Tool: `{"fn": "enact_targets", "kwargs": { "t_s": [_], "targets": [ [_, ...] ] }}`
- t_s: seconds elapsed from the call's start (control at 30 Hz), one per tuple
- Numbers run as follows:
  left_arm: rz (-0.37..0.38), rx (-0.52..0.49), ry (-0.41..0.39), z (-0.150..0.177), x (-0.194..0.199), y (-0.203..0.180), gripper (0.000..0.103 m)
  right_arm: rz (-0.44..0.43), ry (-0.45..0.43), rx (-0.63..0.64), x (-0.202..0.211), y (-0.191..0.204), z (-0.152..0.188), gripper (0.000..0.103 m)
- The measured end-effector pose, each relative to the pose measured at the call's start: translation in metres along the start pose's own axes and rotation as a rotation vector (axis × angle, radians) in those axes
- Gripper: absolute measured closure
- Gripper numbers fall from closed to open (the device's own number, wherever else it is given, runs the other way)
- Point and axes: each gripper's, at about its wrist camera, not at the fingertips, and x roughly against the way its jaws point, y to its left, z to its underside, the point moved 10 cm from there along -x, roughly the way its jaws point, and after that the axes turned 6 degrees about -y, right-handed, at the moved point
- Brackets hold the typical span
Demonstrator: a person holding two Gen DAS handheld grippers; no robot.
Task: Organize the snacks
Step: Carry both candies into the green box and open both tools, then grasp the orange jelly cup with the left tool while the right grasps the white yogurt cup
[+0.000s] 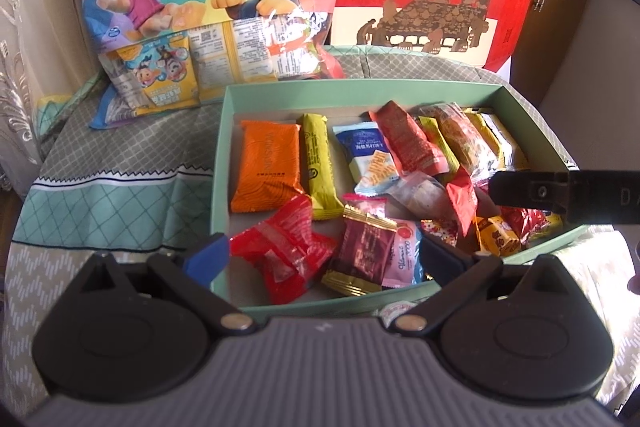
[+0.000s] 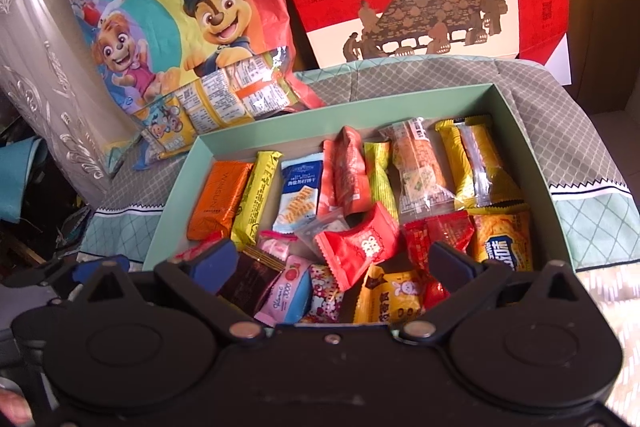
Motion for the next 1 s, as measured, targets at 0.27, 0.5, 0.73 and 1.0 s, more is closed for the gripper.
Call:
{"fn": "enact_targets", "kwargs": {
  "t_s": [0.27,0.5,0.73,1.0],
  "targets": [
    [-0.002,0.009,-0.001,0.014,0.016,0.006,0.0,-0.009,0.003,-0.008,0.019,0.007,0.015,0.0],
    [-0.014,0.037,0.036,0.042,0.019,0.019,0.0,-0.041,0.029,0.001,0.026,0.018,0.034,0.0],
    [-0.027,0.051,0.083,0.061,0.007,0.026,0.0,-0.045,0.071,-0.014,0.02,0.017,0.053,0.0],
    [-0.036,0.04,0.101,0.065,-0.012,0.017,0.0,-0.032,0.093,-0.05,0.015,0.006,0.064,0.0]
  ]
}}
